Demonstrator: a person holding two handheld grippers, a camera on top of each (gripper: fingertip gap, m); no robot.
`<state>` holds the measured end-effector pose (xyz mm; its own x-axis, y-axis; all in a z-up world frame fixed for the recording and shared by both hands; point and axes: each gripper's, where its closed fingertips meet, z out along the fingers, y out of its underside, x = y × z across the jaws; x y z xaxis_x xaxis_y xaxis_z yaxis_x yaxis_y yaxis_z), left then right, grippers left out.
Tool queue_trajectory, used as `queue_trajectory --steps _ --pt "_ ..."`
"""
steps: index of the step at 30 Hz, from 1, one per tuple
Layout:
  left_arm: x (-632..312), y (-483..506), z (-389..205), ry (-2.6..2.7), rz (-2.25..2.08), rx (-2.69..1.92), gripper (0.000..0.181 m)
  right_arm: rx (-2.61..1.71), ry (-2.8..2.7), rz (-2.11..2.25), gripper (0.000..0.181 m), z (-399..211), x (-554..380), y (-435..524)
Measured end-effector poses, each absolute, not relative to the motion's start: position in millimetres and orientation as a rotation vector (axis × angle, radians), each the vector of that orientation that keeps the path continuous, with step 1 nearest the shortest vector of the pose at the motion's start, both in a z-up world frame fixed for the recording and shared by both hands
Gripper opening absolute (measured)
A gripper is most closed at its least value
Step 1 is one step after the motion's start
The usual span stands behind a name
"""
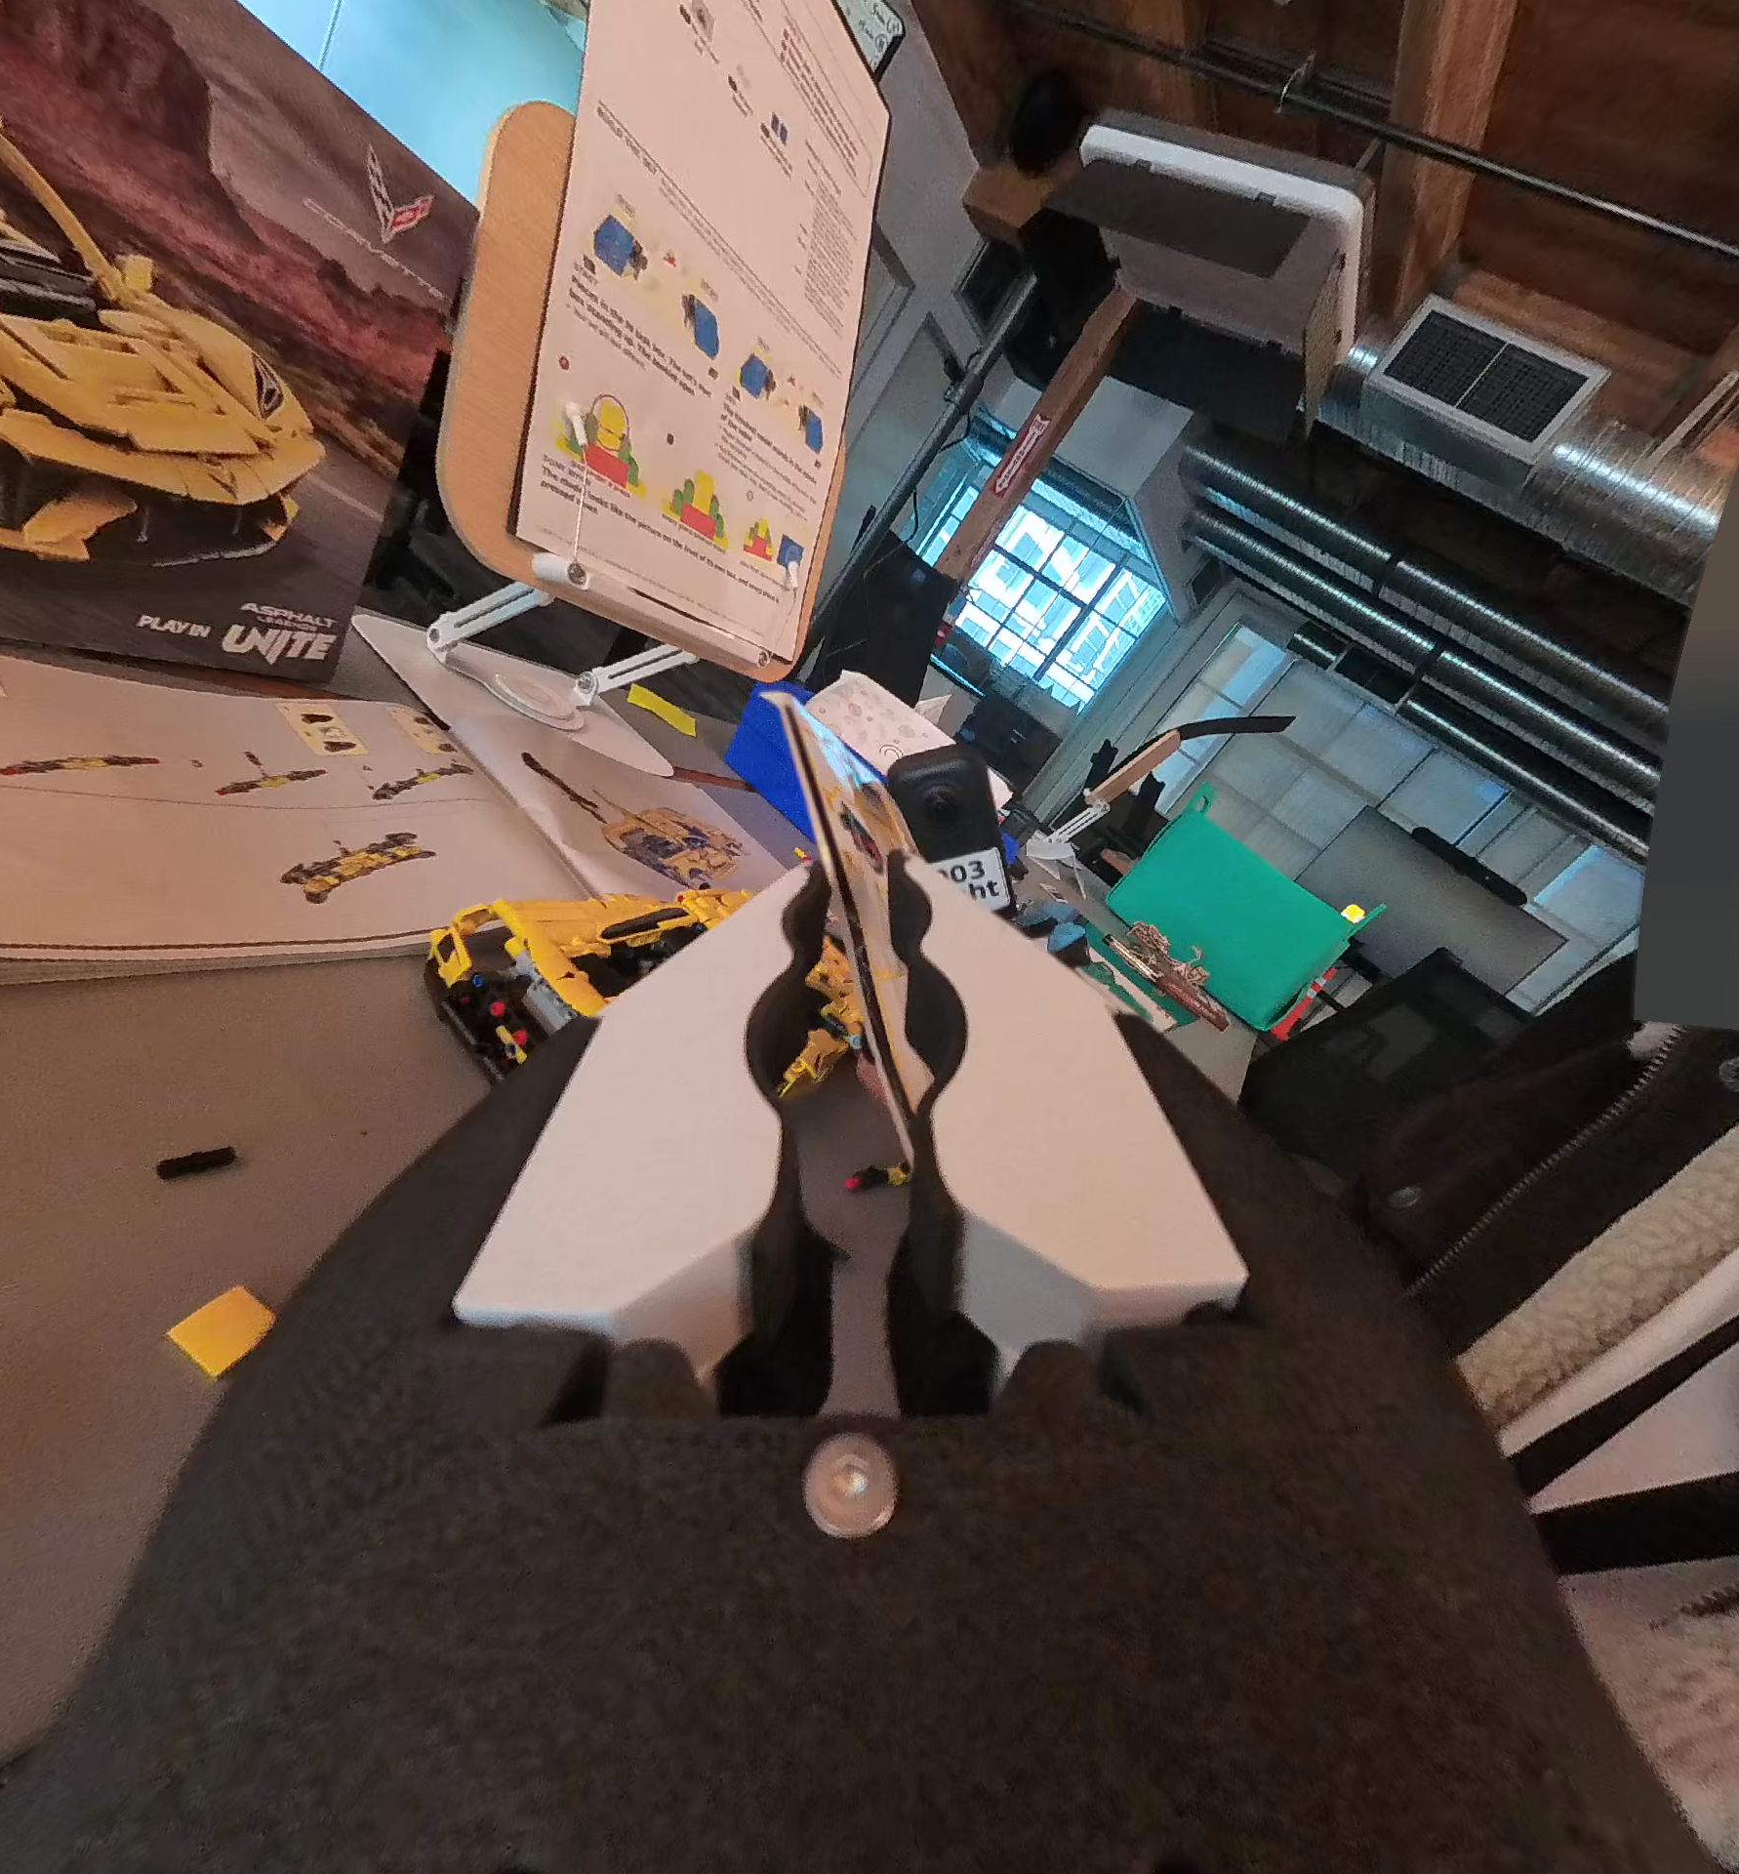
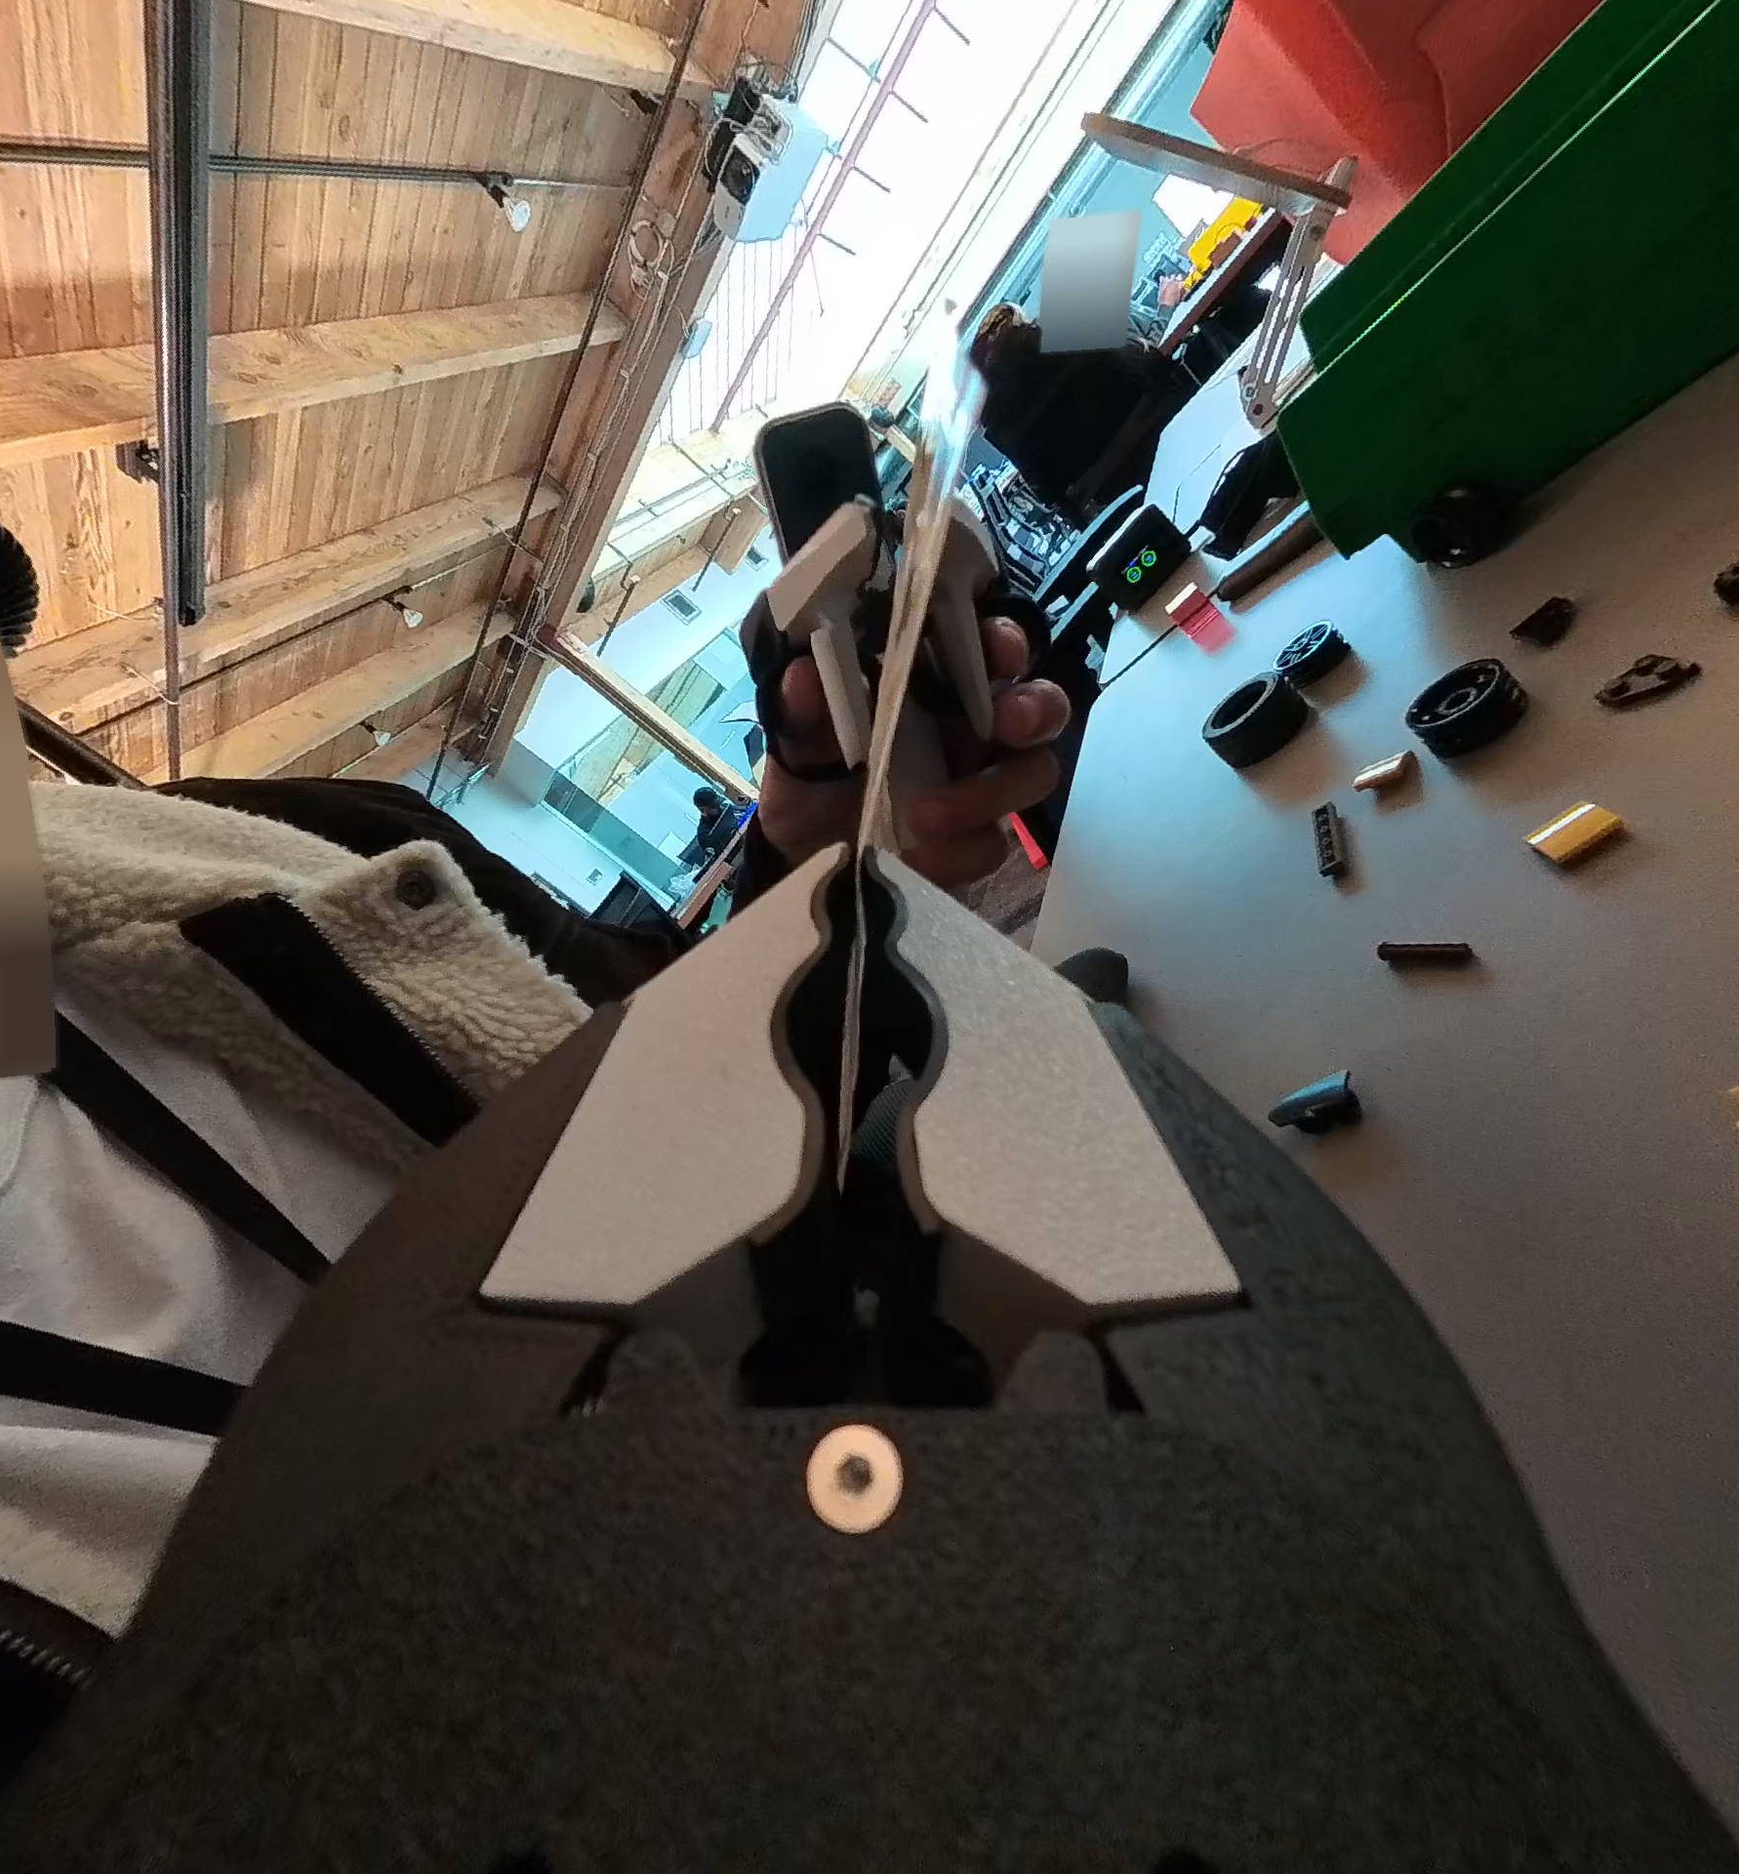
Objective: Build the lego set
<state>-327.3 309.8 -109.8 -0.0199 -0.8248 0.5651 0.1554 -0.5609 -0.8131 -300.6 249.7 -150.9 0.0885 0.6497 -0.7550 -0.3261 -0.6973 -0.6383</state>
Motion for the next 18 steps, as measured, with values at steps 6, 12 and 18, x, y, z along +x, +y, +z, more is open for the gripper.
queue_trajectory --steps 6,12,18 --pt "-324.4 308.8 -110.4 0.735 -1.673 -1.521 0.008 -1.645 -0.327 1.7 0.0 -151.1 -301.7 249.1" --pt "-321.3 302.4 -114.5 0.767 -1.701 -1.525 0.01 -1.648 -0.32 1.686 0.0 -152.4 -301.5 249.3" --pt "-303.7 272.7 -138.7 0.906 -1.796 -1.577 0.029 -1.647 -0.313 1.659 0.0 -152.4 -300.2 250.5"
